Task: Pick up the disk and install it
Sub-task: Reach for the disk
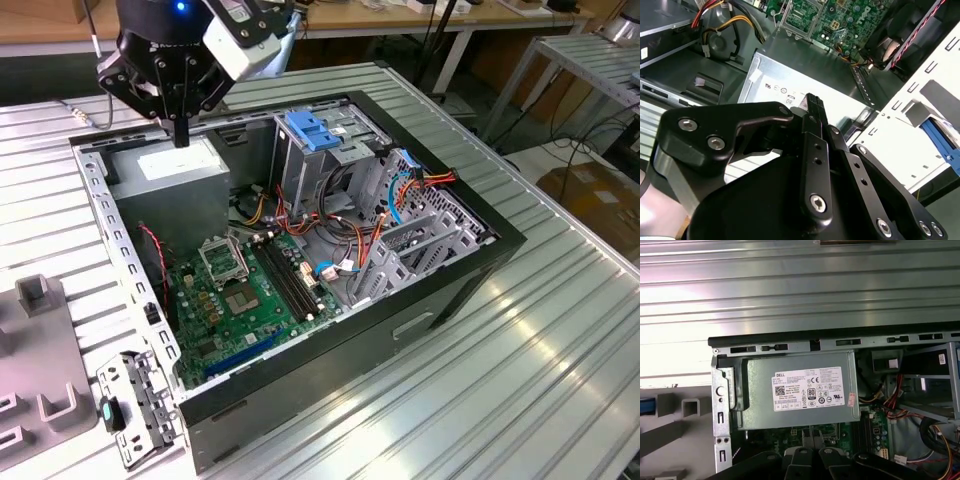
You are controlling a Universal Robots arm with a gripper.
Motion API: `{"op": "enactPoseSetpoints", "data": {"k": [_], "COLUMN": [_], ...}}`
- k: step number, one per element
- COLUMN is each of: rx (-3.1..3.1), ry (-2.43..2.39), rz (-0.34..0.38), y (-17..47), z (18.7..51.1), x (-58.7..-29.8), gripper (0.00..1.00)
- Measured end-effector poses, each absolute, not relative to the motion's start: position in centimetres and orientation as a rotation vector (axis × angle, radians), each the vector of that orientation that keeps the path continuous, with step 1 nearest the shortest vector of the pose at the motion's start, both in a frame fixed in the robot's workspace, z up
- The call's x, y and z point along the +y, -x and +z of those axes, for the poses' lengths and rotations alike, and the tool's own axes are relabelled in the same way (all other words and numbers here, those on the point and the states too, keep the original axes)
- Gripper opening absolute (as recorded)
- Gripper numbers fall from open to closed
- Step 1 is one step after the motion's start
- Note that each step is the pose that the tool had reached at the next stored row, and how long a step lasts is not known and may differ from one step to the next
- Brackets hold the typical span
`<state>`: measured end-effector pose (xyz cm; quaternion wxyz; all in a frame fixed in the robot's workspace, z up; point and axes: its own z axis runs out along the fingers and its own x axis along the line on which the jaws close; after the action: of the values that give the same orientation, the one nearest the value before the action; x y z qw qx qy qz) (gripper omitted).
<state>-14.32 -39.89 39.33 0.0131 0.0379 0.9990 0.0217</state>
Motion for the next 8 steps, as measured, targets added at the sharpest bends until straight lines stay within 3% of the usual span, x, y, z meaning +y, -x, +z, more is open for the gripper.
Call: {"op": "enactPoseSetpoints", "data": {"k": [8], "rx": [3.112], "ry": [-0.118], "rz": [0.068], "y": [14.89], "z": [39.33], "x": [-39.89], "gripper": [0.11]}}
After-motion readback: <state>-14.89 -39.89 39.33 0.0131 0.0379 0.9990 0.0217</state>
